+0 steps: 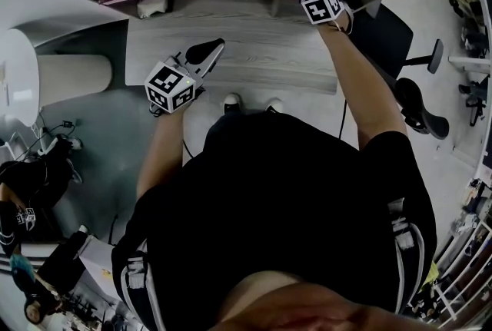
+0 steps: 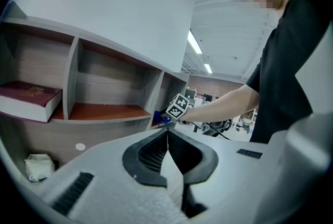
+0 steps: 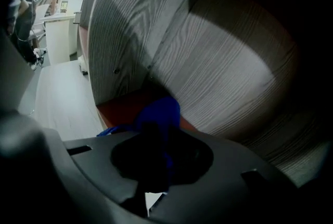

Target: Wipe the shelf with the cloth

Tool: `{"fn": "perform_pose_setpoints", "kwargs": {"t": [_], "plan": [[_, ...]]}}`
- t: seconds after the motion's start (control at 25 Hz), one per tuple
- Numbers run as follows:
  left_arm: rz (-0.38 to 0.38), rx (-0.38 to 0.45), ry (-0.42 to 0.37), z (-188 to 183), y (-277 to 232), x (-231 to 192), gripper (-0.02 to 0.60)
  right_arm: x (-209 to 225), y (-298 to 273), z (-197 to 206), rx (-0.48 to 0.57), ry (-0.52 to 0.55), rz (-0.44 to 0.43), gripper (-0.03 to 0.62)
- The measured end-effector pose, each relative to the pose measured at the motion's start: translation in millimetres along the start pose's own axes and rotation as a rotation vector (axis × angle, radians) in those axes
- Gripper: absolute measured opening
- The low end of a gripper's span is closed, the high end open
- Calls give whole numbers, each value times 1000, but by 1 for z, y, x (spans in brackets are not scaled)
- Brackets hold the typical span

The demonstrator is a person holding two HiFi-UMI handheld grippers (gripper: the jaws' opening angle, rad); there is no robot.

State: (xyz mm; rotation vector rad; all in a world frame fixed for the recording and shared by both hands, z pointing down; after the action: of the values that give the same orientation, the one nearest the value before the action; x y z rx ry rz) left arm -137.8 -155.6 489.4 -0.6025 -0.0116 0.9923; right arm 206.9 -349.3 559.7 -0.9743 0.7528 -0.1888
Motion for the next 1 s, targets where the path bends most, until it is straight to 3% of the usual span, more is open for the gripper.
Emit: {"fn": "perform_pose_setpoints", "kwargs": {"t": [0.56,1.0], "plan": [[-48,2,19,3,16,5,18,-24,4,-29,74,72,-76,54],[-84,8,30,3,27,12,18,-28,5,-34,94,68,-100,54]]}}
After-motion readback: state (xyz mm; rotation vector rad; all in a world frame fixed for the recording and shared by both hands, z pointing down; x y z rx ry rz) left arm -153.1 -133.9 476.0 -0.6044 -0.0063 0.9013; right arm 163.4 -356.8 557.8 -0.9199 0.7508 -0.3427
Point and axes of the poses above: the fingertips, and each gripper's own axes: y backward along the fingers, x to its right, z out of its underside, the point moved 9 cm from there along y, backward along the fingers, and after that the axes turned 14 degrees about -x, right-handed, at the moved point
